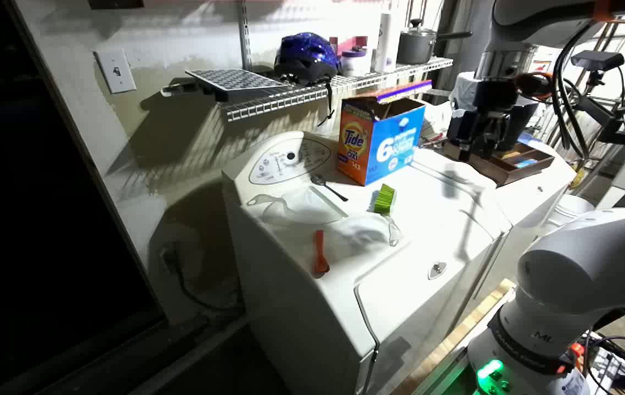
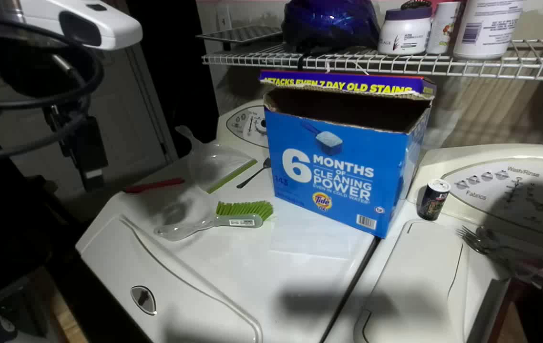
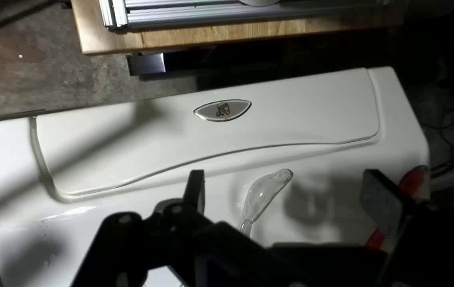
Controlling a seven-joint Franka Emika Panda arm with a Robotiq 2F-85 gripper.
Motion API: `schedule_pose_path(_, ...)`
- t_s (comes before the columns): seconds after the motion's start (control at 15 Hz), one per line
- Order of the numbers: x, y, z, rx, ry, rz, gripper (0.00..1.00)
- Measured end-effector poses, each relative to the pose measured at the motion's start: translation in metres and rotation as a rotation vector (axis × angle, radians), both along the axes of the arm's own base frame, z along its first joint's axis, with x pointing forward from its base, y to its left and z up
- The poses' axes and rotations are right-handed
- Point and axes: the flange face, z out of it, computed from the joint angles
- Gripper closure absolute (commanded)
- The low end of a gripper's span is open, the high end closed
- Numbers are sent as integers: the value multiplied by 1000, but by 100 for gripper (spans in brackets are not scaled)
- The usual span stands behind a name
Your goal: Turn the brush over
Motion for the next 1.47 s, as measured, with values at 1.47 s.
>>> schedule_pose_path(1.47,51,75,-115,-202,-104,-325,0)
